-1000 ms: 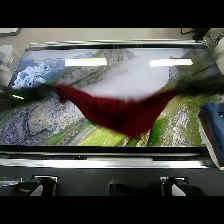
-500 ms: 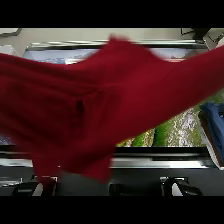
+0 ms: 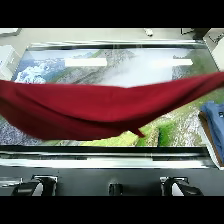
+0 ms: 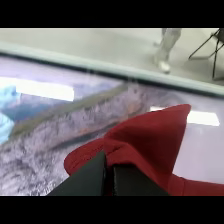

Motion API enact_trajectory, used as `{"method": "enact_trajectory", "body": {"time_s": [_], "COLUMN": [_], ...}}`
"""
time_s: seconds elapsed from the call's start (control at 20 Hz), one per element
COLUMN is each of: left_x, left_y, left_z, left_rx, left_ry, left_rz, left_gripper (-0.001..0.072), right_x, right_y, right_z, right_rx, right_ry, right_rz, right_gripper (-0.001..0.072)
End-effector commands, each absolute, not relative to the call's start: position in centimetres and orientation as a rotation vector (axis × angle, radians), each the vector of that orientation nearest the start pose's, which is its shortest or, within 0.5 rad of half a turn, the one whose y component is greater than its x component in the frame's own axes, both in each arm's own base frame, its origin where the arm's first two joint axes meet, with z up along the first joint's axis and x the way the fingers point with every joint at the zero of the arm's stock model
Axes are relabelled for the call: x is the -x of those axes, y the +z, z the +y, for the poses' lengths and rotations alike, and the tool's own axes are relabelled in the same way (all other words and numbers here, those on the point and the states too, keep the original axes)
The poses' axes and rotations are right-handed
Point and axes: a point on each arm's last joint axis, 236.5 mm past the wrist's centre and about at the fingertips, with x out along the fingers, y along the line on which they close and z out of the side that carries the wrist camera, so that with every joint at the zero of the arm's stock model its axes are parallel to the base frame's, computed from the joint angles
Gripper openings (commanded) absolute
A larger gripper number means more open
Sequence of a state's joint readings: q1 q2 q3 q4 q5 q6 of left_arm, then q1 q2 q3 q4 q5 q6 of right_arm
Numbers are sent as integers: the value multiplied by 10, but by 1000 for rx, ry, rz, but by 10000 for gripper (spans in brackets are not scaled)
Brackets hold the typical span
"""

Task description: Fold the clothes and pants, and hang the long-sleeved shirts on hangers.

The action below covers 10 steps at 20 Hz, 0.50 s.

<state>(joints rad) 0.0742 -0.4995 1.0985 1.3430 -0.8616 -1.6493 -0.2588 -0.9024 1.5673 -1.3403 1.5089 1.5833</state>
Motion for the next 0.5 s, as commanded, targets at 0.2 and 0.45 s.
{"method": "enact_trajectory", "body": {"time_s": [0.2,0.45], "left_x": [-441,-501], "left_y": [236,92], "left_z": [5,-83], "left_rx": [360,464], "left_ry": [7,-101], "left_rz": [246,557], "left_gripper": [25,27], "right_x": [-355,-372], "right_y": [82,16], "right_z": [-17,7], "right_rx": [-386,-515], "right_ry": [26,91], "right_rz": [1172,1346], "right_gripper": [34,34]}}
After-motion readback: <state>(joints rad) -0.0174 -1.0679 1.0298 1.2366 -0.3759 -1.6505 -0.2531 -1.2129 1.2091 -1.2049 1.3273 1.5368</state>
